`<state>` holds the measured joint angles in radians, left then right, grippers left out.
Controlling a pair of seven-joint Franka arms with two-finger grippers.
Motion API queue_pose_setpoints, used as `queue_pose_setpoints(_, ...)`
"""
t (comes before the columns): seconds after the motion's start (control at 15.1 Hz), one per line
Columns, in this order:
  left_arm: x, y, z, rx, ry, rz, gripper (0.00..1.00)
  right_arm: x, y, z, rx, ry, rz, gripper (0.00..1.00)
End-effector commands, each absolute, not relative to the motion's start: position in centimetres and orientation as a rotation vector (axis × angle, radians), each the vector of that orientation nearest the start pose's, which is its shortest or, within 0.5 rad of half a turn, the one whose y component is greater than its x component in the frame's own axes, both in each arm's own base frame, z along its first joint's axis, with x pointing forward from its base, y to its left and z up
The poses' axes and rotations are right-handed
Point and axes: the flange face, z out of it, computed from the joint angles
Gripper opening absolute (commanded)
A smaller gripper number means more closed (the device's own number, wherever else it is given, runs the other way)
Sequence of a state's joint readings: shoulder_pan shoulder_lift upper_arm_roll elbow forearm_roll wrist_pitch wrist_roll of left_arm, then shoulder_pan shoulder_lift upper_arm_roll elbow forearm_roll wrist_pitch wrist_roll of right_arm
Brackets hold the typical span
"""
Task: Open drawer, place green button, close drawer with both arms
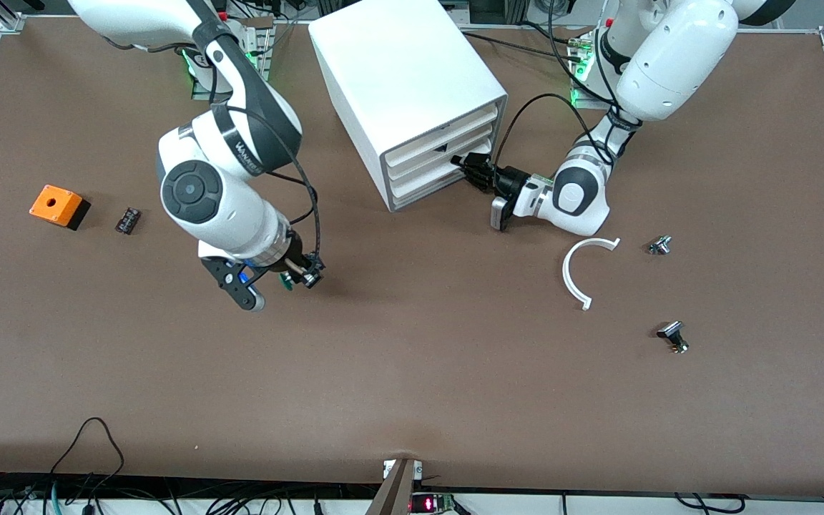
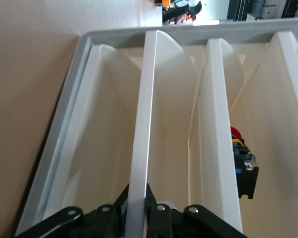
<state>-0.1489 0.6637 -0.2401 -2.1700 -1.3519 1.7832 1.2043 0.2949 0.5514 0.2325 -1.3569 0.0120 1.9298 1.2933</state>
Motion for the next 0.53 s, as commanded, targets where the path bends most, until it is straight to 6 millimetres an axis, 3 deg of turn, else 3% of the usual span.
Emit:
queue_pose_setpoints(0.0,43.6,-25.4,11.5,1.665,-0.369,-0.285,0.00,62.4,35.4,43.1,-2.729,1.263,0.162,0.00)
queue_pose_setpoints(0.27,47.1,-22.0,12.1,1.726,-0.382,-0.272,0.00,60.1,40.2,44.9,-2.687,1.317,0.155,0.00)
queue_pose_setpoints(0.46,49.5,-19.6,12.0,1.767,-0.398,-0.241,0.00,57.3,44.4,44.9,-2.661,1.379,0.160,0.00)
